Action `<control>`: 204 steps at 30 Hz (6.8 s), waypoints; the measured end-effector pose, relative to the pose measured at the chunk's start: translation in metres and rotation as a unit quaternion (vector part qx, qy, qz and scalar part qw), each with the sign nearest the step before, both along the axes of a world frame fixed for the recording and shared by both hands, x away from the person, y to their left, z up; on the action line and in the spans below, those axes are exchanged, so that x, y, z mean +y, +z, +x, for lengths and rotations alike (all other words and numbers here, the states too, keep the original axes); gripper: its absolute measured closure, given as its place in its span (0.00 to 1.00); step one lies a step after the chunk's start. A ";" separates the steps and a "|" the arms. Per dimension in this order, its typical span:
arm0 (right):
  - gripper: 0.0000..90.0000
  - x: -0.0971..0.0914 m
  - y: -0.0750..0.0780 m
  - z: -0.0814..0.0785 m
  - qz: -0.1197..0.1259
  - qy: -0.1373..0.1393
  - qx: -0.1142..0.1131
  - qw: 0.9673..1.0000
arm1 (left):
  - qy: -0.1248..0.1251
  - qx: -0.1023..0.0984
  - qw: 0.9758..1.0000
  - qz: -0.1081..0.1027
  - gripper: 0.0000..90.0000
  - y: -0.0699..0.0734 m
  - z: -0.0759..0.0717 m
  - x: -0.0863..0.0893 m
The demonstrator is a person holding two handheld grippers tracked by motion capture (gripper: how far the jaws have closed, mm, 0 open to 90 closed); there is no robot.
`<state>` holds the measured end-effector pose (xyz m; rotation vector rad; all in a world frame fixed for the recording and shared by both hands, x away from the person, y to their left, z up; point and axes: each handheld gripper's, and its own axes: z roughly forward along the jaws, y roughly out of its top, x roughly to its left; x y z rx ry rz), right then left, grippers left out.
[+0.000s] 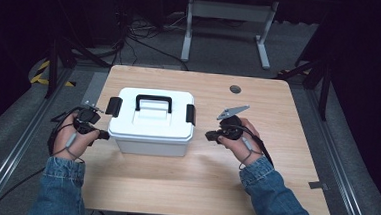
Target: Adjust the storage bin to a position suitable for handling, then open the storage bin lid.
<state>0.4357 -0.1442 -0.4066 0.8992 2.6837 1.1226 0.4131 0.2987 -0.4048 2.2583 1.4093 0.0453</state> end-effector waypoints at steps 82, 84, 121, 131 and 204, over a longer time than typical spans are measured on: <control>0.74 0.005 0.099 -0.020 0.011 0.029 -0.048 0.998 | -0.080 0.010 0.996 0.037 0.46 0.012 -0.031 -0.032; 0.74 0.010 0.100 -0.015 0.013 0.031 -0.044 0.998 | -0.077 0.009 0.996 0.036 0.45 0.012 -0.031 -0.032; 0.80 0.062 0.086 0.008 -0.003 0.088 -0.032 0.996 | -0.083 0.001 0.995 0.052 0.39 0.007 -0.028 -0.031; 0.86 0.063 0.090 0.003 -0.026 0.129 -0.053 0.990 | -0.083 0.004 0.995 0.048 0.39 0.006 -0.028 -0.033; 0.94 0.015 0.144 0.003 0.050 0.133 -0.097 0.985 | -0.079 0.014 0.996 0.044 0.38 0.001 -0.026 -0.031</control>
